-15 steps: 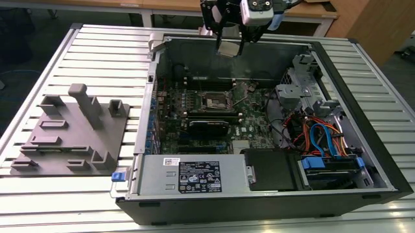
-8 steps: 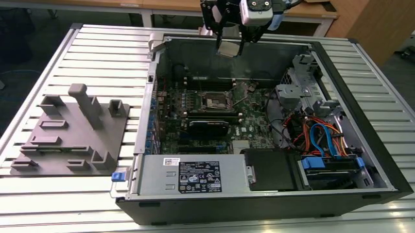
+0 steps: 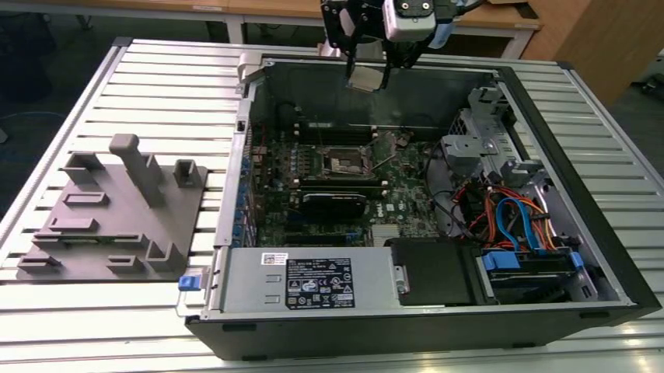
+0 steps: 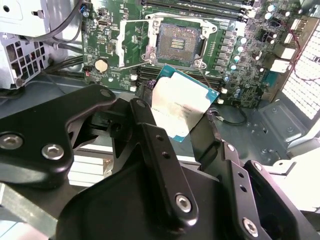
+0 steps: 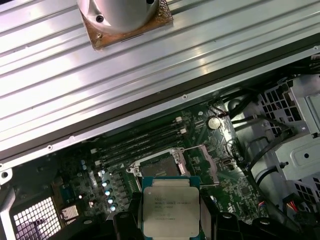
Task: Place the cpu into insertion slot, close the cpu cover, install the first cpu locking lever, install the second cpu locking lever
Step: 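Place the cpu into insertion slot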
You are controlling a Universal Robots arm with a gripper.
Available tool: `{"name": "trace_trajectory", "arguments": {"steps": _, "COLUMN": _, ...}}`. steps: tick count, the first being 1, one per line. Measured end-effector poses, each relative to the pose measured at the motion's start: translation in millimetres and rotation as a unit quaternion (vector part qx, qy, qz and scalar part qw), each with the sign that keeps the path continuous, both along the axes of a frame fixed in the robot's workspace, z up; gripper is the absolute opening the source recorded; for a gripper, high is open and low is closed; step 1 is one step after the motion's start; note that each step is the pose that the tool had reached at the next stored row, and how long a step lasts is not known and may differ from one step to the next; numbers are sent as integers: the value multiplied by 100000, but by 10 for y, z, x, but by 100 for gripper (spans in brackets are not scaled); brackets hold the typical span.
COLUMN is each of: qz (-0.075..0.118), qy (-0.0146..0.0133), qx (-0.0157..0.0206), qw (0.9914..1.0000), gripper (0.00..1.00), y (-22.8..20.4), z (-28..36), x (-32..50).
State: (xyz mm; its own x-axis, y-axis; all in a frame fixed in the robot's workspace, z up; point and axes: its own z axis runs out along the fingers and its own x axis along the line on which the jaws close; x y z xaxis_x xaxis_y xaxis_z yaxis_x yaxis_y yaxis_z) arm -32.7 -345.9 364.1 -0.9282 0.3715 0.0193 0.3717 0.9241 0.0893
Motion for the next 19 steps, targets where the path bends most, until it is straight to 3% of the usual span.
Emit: {"name": "trace_trajectory", "arguments": {"steps": 19, "qz": -741, "qy": 0, "qx": 0, "qw": 99997, "gripper": 54, "y": 0, "z": 0, "x": 0}}
